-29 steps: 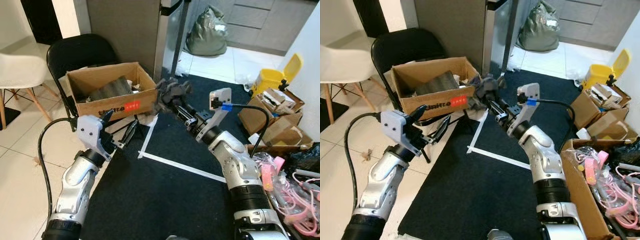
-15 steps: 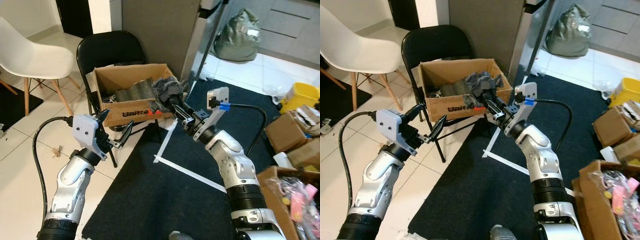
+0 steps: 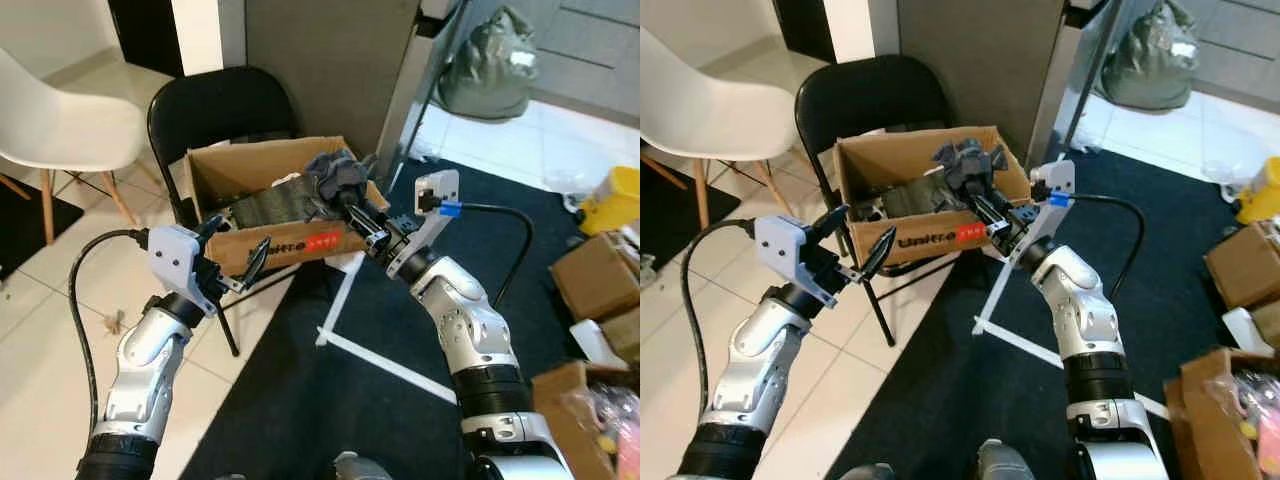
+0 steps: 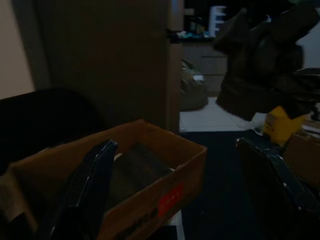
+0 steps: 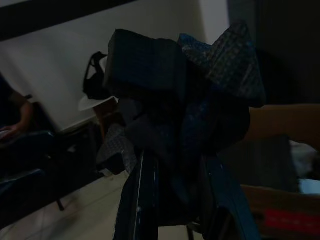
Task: Picking trash to rubbish bin
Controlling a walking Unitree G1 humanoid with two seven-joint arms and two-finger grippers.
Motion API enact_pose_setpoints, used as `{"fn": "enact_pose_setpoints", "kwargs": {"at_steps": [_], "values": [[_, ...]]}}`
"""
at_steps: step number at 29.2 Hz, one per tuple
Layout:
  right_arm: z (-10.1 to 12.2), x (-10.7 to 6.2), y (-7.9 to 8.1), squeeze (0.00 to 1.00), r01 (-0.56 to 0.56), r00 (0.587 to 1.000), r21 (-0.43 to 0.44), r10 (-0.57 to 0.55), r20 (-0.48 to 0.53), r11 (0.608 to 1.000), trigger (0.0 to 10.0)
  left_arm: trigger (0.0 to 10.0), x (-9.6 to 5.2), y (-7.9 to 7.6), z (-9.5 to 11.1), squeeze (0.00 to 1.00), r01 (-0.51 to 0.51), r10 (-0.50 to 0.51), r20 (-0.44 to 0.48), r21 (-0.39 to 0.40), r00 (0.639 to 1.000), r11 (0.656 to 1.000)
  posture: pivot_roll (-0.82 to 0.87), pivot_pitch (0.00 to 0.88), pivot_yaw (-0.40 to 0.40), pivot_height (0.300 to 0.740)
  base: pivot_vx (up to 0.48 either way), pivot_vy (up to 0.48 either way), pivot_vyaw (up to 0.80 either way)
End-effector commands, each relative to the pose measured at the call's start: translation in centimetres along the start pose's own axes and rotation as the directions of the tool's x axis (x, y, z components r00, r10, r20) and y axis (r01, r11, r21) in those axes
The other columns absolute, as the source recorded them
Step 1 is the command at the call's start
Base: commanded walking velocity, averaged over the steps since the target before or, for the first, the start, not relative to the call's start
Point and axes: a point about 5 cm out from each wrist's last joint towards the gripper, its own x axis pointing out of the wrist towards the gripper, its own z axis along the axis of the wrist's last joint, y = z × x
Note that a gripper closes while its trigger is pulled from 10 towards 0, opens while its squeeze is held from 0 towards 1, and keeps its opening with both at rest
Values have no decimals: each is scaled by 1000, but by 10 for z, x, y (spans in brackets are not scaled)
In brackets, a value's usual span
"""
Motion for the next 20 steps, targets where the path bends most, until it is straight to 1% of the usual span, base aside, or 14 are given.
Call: {"fn": "enact_pose_setpoints", "kwargs": {"at_steps": [1, 12, 15, 16, 17, 19, 20], "values": [[3, -1, -1, 0, -1, 1000, -4, 1, 13, 1000, 10000, 10000, 1, -3, 0, 0, 18, -18, 1, 1, 1000, 1000, 30, 0, -36, 740, 330, 0, 0], [3, -1, -1, 0, 0, 1000, -4, 0, 12, 1000, 10000, 10000, -1, -3, -2, 0, 11, -11, 1, 1, 1000, 1000, 31, 0, -37, 740, 335, 0, 0], [3, -1, -1, 0, -1, 1000, -3, 1, 12, 1000, 10000, 10000, -2, -3, -3, 0, 5, -5, 15, -29, 1000, 1000, 31, 0, -37, 740, 340, 0, 0], [3, -1, -1, 0, -1, 1000, -3, 1, 12, 1000, 10000, 10000, -2, -4, -3, 0, 19, -18, 20, -60, 1000, 998, 31, 0, -37, 740, 337, 0, 0], [3, -1, -1, 0, -2, 1000, -3, 2, 12, 1000, 10000, 10000, -4, -8, -3, 0, 51, -47, 32, -111, 998, 993, 31, 0, -37, 740, 341, 0, 0], [3, -1, -1, 0, -2, 1000, -4, 2, 12, 1000, 10000, 10000, -4, -9, -3, 0, 58, -54, 36, -122, 998, 991, 31, 0, -37, 740, 341, 0, 0], [3, -1, -1, 0, -2, 1000, -4, 2, 12, 1000, 10000, 10000, -5, -12, -3, 0, 76, -70, 44, -161, 997, 984, 31, 0, -37, 740, 341, 0, 0]]}}
